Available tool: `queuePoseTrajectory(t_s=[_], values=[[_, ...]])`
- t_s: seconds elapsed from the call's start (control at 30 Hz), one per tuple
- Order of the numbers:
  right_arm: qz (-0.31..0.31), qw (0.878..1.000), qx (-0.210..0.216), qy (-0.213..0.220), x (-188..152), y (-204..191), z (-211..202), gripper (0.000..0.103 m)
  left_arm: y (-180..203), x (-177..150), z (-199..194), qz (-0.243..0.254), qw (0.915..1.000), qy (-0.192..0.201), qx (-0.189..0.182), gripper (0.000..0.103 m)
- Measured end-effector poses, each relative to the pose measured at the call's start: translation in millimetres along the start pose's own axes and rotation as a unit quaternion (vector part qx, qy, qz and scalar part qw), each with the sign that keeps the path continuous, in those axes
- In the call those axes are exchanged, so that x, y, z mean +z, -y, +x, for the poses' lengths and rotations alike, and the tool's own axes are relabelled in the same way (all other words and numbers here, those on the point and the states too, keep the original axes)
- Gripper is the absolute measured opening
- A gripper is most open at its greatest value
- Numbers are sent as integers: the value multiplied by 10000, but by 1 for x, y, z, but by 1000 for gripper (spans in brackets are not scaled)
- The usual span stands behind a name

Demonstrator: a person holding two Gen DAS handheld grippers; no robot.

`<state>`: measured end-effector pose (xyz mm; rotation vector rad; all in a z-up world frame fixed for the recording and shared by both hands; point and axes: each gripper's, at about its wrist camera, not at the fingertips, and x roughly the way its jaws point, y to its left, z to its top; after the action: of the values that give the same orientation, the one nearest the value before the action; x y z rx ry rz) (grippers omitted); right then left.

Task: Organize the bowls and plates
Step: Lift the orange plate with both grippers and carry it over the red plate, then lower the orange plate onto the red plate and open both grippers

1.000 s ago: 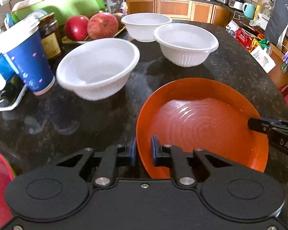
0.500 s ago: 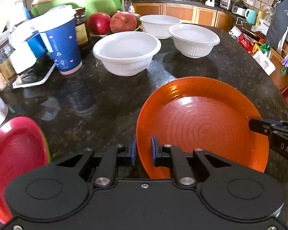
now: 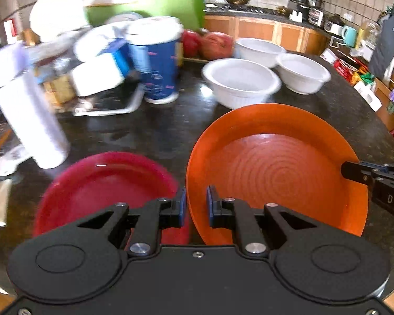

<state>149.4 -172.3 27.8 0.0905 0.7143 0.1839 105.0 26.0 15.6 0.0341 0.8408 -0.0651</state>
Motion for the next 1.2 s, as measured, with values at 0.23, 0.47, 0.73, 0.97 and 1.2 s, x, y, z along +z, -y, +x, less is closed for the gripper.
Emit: queuePoseTrajectory(t_s=[0.23, 0.47, 0.73, 0.97, 1.2], values=[[-146, 9991, 390, -89, -4, -67, 14, 10, -64, -13, -12, -218, 9990, 22, 385, 20], [-275, 9974, 599, -291, -10, -121, 32, 10, -114, -26, -12, -403, 9974, -65, 587, 20], [-306, 9977, 496, -360, -15, -153, 44, 11, -140, -32, -7, -387, 9978, -103, 533, 21], [-233, 9979, 423, -427, -19, -160, 46, 14, -150, -33, -5, -298, 9986, -55, 439, 24], [-239, 9988, 314, -277, -19, -166, 42, 18, -150, -35, -9, -187, 9993, 28, 318, 31]])
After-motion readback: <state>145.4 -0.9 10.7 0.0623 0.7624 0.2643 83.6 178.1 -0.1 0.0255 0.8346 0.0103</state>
